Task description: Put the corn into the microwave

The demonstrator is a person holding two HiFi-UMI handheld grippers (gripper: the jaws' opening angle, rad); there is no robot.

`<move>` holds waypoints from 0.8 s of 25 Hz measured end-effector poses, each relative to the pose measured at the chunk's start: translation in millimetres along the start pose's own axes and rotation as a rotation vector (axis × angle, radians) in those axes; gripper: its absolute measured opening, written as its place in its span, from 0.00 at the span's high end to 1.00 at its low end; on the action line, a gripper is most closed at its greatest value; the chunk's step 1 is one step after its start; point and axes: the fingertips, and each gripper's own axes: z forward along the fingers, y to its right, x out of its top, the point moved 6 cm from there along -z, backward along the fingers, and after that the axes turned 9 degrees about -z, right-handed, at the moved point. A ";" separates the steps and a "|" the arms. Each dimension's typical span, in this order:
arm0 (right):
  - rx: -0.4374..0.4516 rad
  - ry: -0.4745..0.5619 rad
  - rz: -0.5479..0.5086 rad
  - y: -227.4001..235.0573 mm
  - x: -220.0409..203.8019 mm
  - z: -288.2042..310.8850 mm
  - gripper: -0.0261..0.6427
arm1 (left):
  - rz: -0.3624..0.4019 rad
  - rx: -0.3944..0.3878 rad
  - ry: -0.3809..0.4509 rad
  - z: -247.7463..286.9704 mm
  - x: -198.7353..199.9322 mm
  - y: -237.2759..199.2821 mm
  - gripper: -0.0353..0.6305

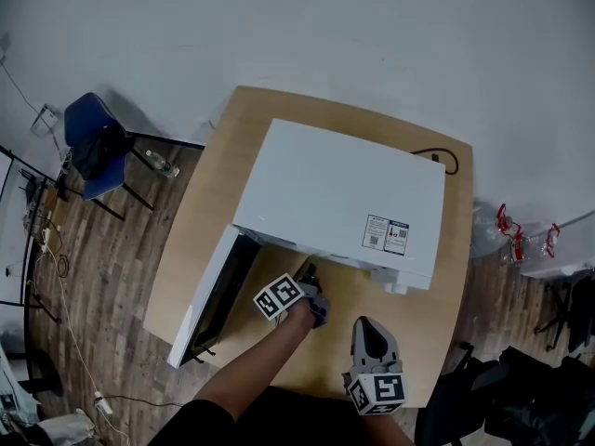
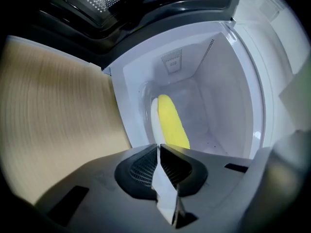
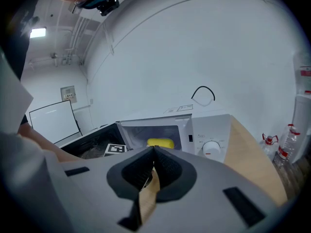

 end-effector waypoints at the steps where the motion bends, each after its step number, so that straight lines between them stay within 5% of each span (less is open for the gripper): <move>1: -0.001 0.001 0.001 0.5 0.5 0.8 0.87 | 0.002 -0.002 -0.005 2.1 0.2 0.7 0.91; 20: -0.027 -0.003 0.019 12.2 -3.7 4.4 0.87 | 0.004 -0.040 -0.012 24.7 6.1 10.8 0.91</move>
